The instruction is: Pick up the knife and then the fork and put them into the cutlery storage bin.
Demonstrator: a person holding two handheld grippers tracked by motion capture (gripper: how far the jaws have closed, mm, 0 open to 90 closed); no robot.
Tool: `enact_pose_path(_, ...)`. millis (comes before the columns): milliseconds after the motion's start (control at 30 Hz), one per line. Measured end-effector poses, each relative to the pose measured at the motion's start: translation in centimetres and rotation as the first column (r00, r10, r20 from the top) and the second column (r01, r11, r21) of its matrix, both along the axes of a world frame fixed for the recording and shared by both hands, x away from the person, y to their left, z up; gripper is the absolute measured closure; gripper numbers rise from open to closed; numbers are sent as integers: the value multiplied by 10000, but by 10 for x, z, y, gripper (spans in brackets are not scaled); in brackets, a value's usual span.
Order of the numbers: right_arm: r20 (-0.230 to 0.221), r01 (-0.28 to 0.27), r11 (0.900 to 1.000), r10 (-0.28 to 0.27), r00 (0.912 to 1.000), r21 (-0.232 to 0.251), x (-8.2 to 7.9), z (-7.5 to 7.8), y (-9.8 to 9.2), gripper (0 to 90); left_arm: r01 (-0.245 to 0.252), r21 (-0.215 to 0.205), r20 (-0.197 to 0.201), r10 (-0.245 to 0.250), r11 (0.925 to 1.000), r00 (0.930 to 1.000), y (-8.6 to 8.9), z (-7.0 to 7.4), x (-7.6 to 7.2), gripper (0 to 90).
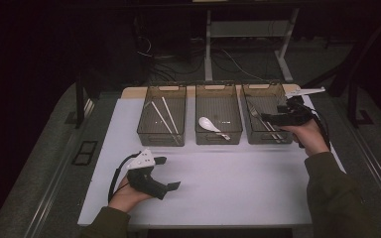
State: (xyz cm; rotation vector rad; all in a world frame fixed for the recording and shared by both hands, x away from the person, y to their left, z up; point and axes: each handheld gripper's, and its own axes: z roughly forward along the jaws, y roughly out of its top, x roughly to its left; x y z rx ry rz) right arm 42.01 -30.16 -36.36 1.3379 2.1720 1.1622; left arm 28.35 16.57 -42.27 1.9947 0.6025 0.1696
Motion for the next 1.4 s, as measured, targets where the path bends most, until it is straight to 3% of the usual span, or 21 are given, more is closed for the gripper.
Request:
enact_pose_path(567,780,-502,9974,462,9959,513,-39,-1,3,182,-16,14,-13,16,10000,10000,-1,0,-1,0)
enact_pose_path(1067,1422,-1014,9934,930,9855,535,-79,-6,9,175,-34,-18,-24,34,10000,10000,-1,0,-1,0)
enact_pose_path(1400,1534,-1420,9880,1313,9794,606,-102,-16,8,174,-47,16,-20,47,10000,10000,-1,0,-2,0)
